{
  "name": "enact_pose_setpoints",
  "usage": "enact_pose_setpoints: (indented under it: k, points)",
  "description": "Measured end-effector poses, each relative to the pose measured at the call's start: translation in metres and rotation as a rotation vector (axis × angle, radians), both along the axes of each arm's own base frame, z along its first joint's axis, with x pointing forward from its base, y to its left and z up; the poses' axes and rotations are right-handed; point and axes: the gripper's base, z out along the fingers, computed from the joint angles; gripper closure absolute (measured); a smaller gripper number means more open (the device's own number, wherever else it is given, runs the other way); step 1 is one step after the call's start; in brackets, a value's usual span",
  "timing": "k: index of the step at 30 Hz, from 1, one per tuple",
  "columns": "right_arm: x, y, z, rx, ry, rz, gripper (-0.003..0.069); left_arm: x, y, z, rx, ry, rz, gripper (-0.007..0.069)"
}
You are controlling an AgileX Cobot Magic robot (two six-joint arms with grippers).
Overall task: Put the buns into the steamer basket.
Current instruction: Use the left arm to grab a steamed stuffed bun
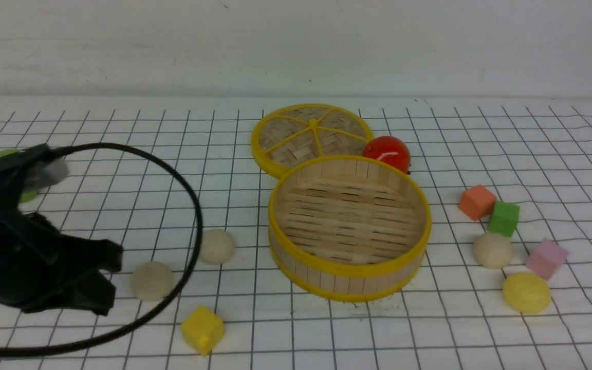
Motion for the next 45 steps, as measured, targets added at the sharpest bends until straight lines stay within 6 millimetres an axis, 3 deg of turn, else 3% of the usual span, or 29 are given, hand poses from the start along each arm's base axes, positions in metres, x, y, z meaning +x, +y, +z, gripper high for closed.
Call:
enact_pose_setpoints:
  k: [4,10,13,19,25,33,37,43,45]
  points:
    - [0.0,0.0,0.0,0.0,0.0,0.0,0.0419,0.023,-0.021,-0.016,0.106,0.034,-0.055,0.0638]
    - [0.0,0.0,0.0,0.0,0.0,0.0,0.0419,0.056,-0.018,-0.031,0.204,0.026,-0.006,0.0632]
    - [0.0,0.0,0.0,0.0,0.0,0.0,0.0419,0.08,-0.016,-0.039,0.225,0.019,0.01,0.0556]
    - [0.0,0.0,0.0,0.0,0.0,0.0,0.0419,0.104,-0.021,-0.061,0.243,0.038,-0.002,0.0368]
    - [0.0,0.0,0.0,0.0,0.0,0.0,0.0419,0.115,-0.02,-0.081,0.286,0.028,-0.027,0.0306]
    - [0.0,0.0,0.0,0.0,0.0,0.0,0.0419,0.124,-0.021,-0.09,0.288,-0.009,-0.027,0.0337]
    - [0.0,0.0,0.0,0.0,0.0,0.0,0.0419,0.125,-0.022,-0.092,0.289,-0.009,-0.028,0.0402]
    - [0.0,0.0,0.0,0.0,0.0,0.0,0.0419,0.122,-0.025,-0.088,0.291,0.0,-0.04,0.0614]
    - [0.0,0.0,0.0,0.0,0.0,0.0,0.0419,0.119,-0.033,-0.077,0.29,-0.008,-0.065,0.0636]
